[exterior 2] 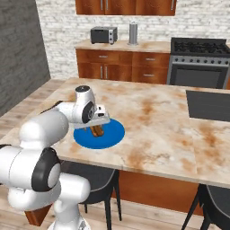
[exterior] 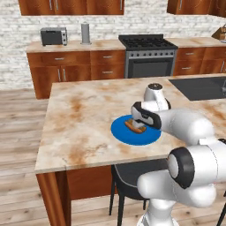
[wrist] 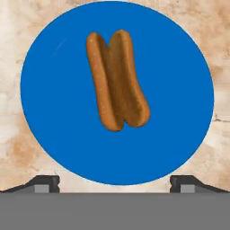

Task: Move the hot dog bun to the plate on the dining table and place the condiment next to that plate. Then navigate to the fridge and take the sausage and place it on the plate as well.

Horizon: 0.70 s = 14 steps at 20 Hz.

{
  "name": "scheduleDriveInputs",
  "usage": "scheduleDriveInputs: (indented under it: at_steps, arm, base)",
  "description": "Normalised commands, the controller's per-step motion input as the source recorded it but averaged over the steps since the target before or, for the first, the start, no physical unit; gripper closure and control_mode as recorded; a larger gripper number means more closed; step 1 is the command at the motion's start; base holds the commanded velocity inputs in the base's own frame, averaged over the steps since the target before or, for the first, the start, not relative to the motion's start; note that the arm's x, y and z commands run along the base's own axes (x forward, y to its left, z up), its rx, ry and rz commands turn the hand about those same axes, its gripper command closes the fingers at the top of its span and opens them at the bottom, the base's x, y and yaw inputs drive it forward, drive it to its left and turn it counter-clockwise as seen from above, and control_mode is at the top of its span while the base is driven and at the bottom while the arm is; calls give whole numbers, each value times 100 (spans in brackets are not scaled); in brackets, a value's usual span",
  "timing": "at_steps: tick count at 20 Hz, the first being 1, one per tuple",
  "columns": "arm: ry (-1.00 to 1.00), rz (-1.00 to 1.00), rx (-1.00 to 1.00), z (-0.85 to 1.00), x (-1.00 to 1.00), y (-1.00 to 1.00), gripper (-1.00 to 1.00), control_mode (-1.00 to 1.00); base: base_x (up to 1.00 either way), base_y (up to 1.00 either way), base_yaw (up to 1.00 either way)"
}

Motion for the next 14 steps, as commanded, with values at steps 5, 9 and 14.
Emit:
scheduleDriveInputs:
  at_steps: [5, 9, 14]
  arm:
    - [-15, 1, -1, 83, -29, 0, -100, -100]
    - [-4, 0, 2, 54, -29, 0, -100, -100]
    - [3, 0, 2, 43, -31, 13, -100, -100]
  base:
    - [0, 0, 0]
    - [0, 0, 0]
    - [0, 0, 0]
